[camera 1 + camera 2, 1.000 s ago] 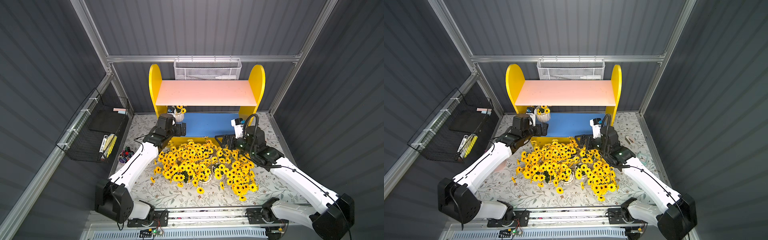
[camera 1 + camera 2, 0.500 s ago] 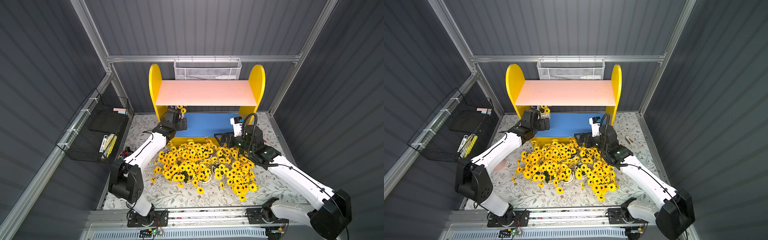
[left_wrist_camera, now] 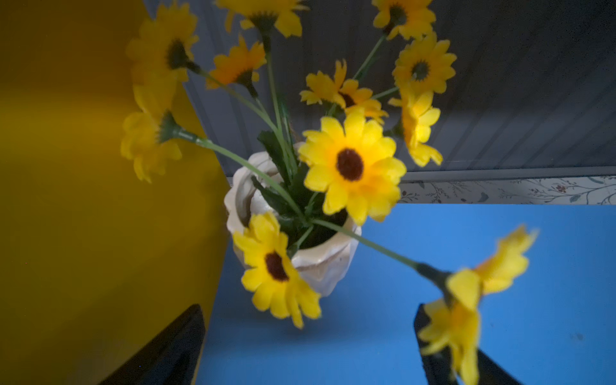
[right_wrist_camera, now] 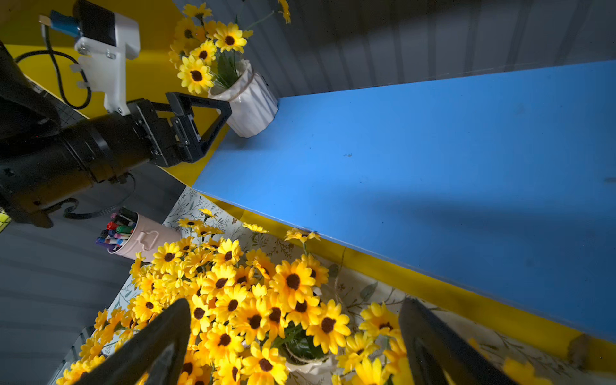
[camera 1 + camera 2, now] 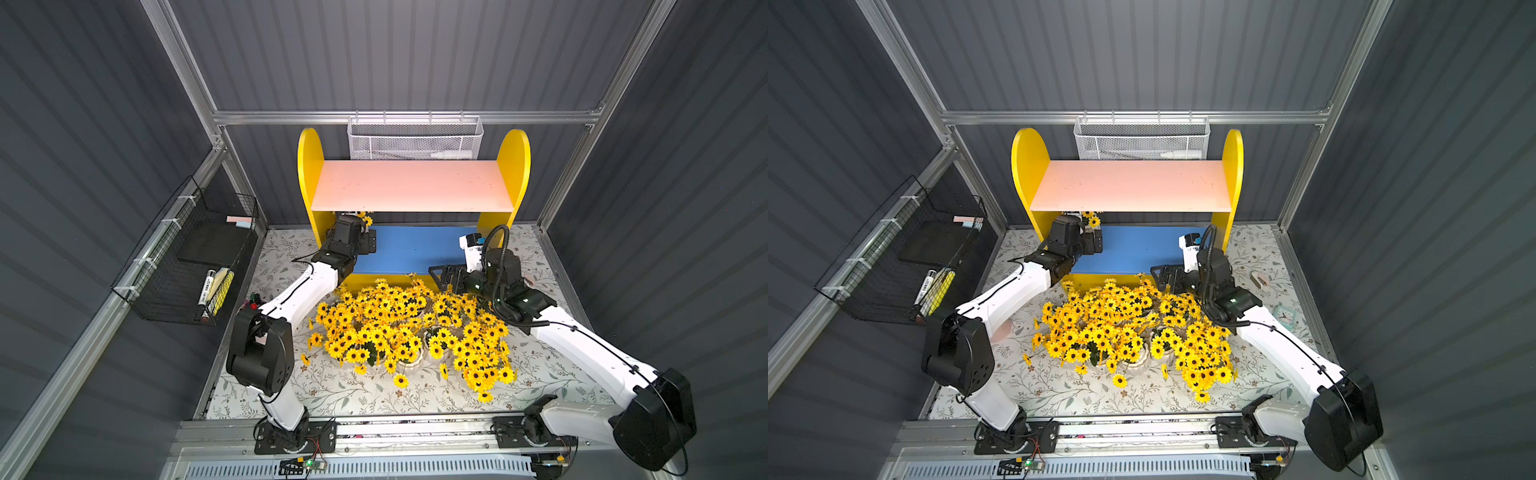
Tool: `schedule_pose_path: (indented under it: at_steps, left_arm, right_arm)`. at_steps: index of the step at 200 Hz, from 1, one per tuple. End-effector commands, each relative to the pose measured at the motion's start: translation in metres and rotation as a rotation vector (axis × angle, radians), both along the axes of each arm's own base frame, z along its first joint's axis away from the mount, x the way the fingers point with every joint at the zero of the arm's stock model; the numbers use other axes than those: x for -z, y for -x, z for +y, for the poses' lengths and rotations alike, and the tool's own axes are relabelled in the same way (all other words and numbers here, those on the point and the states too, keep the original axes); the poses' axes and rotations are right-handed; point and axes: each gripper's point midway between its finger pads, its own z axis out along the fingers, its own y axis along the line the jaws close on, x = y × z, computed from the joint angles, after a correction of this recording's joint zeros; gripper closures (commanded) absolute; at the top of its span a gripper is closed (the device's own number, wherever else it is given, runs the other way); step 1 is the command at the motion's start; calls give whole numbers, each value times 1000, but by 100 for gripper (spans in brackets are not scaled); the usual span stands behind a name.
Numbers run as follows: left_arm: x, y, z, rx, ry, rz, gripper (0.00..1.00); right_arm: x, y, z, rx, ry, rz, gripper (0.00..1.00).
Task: Take the sunflower pots off the shelves
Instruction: Pick up the sunflower pot from the shelf.
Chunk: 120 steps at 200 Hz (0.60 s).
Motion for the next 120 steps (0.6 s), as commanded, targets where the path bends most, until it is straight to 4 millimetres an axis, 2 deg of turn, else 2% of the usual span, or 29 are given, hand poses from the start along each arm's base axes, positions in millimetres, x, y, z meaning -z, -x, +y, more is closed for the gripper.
schedule_pose_path:
  at_steps: [1,84,120]
  left_arm:
    - [2,-10,3,-32,-25,-17,1]
    - [3,-26,2,-60,3,-78,1]
    - [15,-30,-1,-49,15,-58,1]
  right_arm:
    - [-14,-4,1,-11,-17,-36,1]
    - [-8,-8,-2,-9,-19,-26,1]
    - [-5,-9,-5,-4,-18,-18,1]
